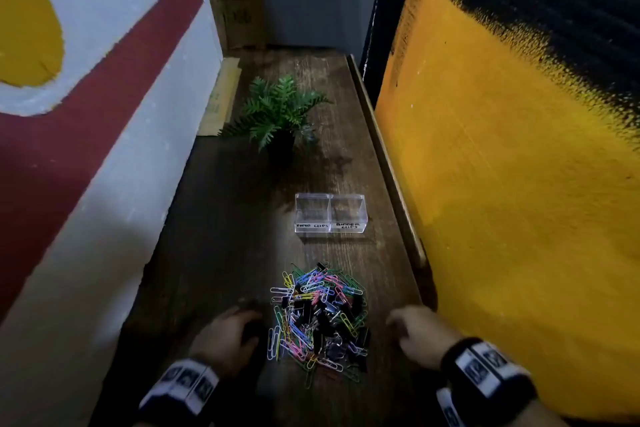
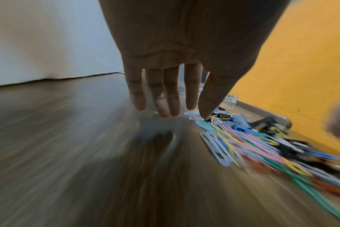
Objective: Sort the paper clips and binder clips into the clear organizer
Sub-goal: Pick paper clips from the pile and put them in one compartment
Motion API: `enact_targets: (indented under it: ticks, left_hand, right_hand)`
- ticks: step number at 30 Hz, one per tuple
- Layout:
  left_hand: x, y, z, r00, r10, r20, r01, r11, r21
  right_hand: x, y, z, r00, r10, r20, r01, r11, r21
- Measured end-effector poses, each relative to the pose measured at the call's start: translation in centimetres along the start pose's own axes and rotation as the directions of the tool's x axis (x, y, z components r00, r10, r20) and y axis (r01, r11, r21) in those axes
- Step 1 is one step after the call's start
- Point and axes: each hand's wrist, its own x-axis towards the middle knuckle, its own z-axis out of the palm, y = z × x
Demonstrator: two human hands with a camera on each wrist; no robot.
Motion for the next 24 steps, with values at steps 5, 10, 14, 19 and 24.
enact_targets:
  ticks: [5, 10, 14, 19, 24]
  left_hand:
    - [4.7, 2.0, -1.6, 0.998, 0.038, -0.059, -0.039, 0.999, -0.024]
    - [6.6, 3.0, -1.5, 0.999, 0.032, -0.018, -0.032, 0.999, 0.006]
    - [6.9, 2.9, -0.7, 1.000, 0.010, -0.005, -0.010, 1.000, 0.015]
    - [7.1, 2.5, -0.4, 1.000, -0.022, -0.003, 0.022, 0.999, -0.024]
    - [6.0, 2.0, -0.5, 0.993, -0.094, -0.075, 0.081, 0.985, -0.153]
  right_hand:
    - [5.5, -2.1, -2.0, 0.960, 0.017, -0.278, 0.003, 0.997, 0.074]
    - [8.6, -3.4, -1.8, 0.956, 0.020, -0.293, -0.006, 0.999, 0.049]
    - [10.0, -3.9, -1.2, 0.966, 0.012, -0.257, -0.013, 1.000, -0.004]
    - [11.0, -4.2, -1.0, 0.971, 0.033, -0.238, -0.042, 0.998, -0.035]
    - [11.1, -4.1, -0.9, 0.969, 0.017, -0.245, -0.027, 0.999, -0.036]
